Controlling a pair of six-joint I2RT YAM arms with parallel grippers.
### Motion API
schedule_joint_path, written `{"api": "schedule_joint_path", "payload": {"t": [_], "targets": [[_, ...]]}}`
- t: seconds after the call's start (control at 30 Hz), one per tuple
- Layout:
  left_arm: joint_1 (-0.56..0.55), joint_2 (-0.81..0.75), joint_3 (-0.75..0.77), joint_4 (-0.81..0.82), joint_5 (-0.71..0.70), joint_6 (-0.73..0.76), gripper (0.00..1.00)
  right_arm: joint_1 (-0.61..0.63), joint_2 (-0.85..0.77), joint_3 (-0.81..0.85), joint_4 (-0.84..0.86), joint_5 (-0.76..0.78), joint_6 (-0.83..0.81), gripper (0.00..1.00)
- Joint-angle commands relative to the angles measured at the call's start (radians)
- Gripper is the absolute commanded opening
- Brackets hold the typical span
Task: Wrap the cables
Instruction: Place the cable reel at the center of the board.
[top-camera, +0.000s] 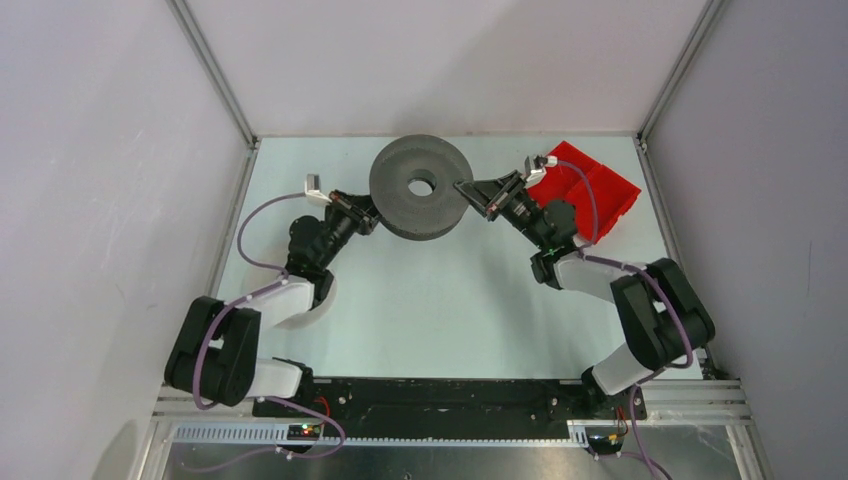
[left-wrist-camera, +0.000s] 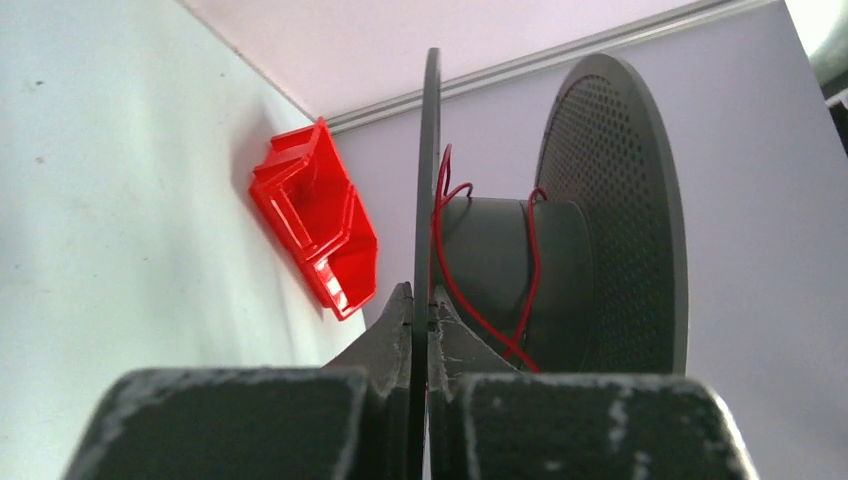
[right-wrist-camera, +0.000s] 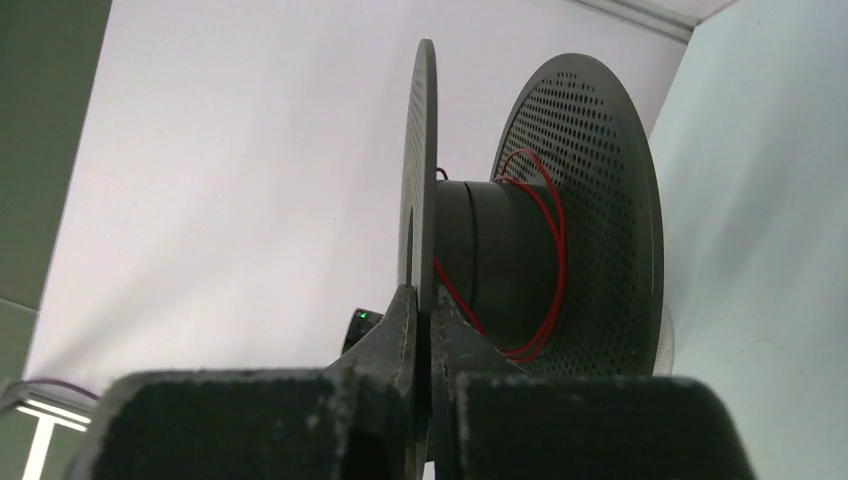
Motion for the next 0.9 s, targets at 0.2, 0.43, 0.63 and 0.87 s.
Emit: {"api": "schedule_joint_path", "payload": {"t": [0.2, 0.43, 0.63, 0.87], "targets": [[0.003, 0.095, -0.041, 0.173, 0.038, 0.001, 0.14, -0.019, 0.133, 0.042, 0.207, 0.045, 0.094, 0.0], [0.003, 0.128, -0.057, 0.211, 0.044, -0.006, 0.22, -0.032, 0.167, 0.042, 0.244, 0.044, 0.115, 0.0], [0.004, 0.118, -0.065, 0.216, 0.046, -0.003, 0.26, -0.037, 0.185, 0.042, 0.263, 0.044, 0.126, 0.0], [0.004, 0.105, -0.085, 0.216, 0.047, 0.0, 0.3, -0.04, 0.189, 0.042, 0.273, 0.054, 0.127, 0.0]]}}
